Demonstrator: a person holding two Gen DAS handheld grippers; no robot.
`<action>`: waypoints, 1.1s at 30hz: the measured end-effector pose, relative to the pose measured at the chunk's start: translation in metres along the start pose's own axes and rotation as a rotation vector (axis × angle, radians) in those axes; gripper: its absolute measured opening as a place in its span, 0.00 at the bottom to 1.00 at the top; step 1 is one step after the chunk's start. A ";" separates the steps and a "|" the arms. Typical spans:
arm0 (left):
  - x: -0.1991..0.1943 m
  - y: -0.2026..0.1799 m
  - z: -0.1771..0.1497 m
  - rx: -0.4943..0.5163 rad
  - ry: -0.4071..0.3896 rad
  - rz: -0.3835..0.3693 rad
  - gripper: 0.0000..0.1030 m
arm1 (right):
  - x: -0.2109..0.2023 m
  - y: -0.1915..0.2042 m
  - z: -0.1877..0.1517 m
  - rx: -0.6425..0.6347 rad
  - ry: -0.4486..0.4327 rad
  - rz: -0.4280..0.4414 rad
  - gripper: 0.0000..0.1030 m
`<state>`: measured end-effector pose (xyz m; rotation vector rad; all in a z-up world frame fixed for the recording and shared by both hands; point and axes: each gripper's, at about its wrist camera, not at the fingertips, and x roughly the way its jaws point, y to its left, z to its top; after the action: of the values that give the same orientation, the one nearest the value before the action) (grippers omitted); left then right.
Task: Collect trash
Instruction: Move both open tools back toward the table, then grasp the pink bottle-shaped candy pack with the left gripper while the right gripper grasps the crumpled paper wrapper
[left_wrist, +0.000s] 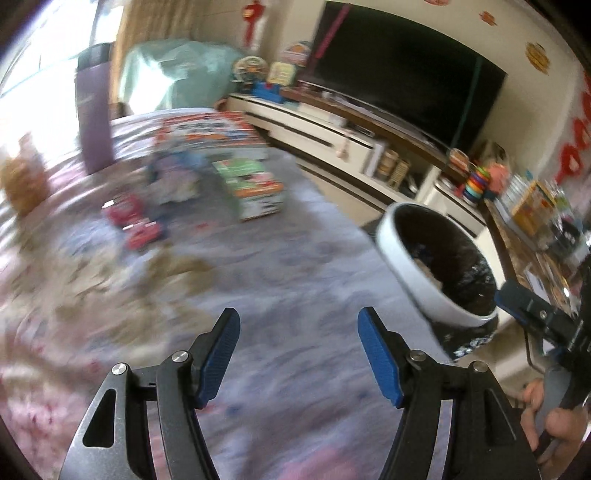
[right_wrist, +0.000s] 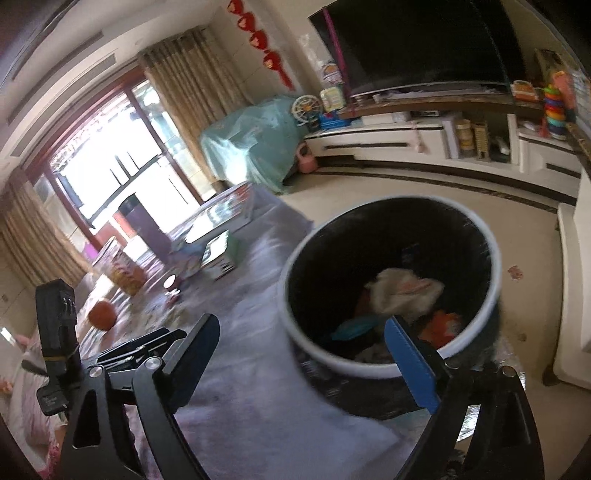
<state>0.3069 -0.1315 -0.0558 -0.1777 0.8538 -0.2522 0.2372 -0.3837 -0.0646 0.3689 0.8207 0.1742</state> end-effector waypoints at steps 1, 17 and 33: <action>-0.004 0.006 -0.002 -0.010 -0.003 0.008 0.64 | 0.002 0.004 -0.002 -0.003 0.005 0.008 0.90; -0.037 0.083 -0.017 -0.151 -0.012 0.098 0.64 | 0.040 0.077 -0.028 -0.106 0.029 0.077 0.90; 0.040 0.107 0.054 -0.165 0.021 0.171 0.65 | 0.082 0.104 -0.036 -0.167 0.055 0.098 0.90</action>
<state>0.3892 -0.0380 -0.0767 -0.2547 0.9056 -0.0239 0.2648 -0.2552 -0.1027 0.2484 0.8363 0.3436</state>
